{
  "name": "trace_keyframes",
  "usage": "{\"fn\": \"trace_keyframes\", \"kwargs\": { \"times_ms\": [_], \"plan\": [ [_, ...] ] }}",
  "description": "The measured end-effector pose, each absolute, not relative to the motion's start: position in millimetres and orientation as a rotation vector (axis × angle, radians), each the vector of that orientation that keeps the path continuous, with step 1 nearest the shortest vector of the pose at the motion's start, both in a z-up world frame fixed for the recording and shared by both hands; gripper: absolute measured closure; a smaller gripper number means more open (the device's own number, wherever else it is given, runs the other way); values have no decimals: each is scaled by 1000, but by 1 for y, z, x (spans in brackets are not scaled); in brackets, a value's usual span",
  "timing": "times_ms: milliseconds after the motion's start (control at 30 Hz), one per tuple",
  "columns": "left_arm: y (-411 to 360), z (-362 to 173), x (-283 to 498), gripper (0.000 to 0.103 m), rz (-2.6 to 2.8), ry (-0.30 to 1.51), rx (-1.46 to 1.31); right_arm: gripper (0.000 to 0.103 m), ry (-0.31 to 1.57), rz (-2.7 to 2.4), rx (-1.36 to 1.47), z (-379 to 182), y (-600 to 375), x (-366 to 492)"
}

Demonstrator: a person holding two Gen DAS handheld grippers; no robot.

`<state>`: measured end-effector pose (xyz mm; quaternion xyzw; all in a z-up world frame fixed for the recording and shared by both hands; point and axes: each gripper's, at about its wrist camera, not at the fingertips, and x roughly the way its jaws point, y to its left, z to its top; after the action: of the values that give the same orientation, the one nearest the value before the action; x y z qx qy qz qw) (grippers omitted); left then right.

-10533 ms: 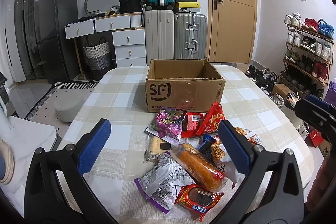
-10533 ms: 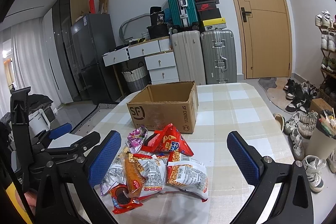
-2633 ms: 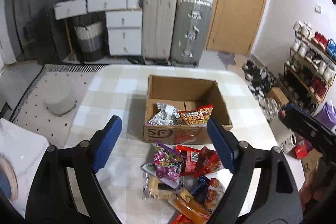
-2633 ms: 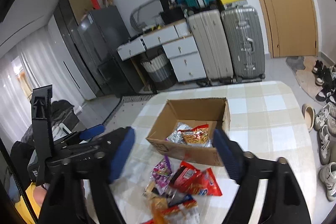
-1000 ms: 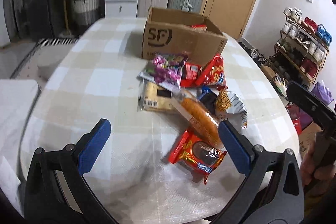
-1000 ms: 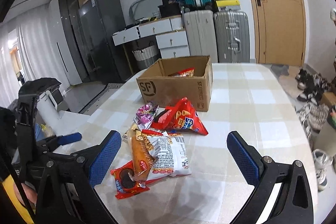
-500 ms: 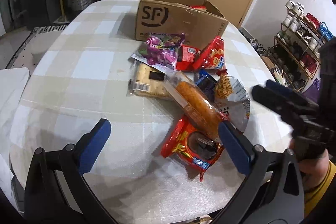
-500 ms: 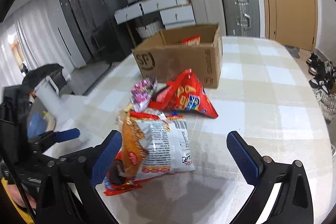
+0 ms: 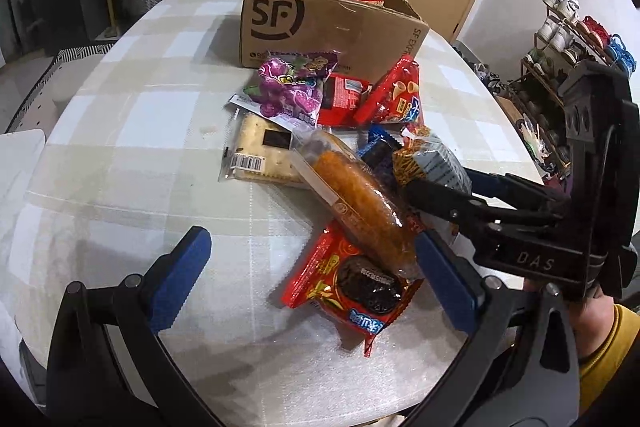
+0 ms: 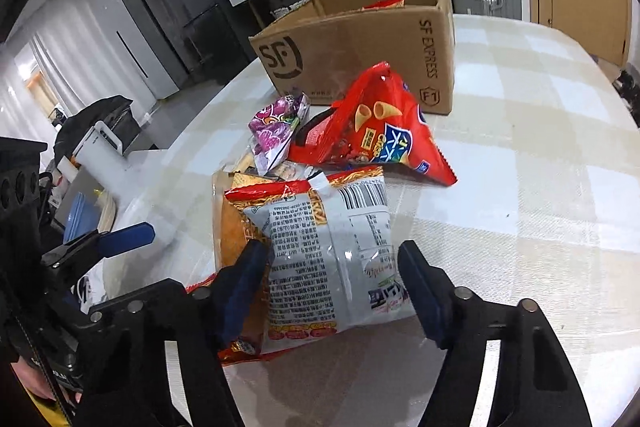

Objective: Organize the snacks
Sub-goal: 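Grasp another noodle bag with the right tool while the left tool grasps the orange bread roll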

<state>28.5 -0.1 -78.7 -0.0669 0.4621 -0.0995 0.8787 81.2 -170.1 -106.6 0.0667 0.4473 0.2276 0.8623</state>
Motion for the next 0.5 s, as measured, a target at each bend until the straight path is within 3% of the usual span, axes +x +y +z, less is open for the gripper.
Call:
{"fn": "trace_keyframes", "kwargs": {
  "times_ms": [233, 500],
  "plan": [
    [-4, -82, 30, 1, -205, 972, -125, 50, 952, 488, 158, -106, -173, 81],
    [-5, -86, 32, 1, -197, 980, -125, 52, 931, 465, 209, -98, -187, 78]
  ]
}}
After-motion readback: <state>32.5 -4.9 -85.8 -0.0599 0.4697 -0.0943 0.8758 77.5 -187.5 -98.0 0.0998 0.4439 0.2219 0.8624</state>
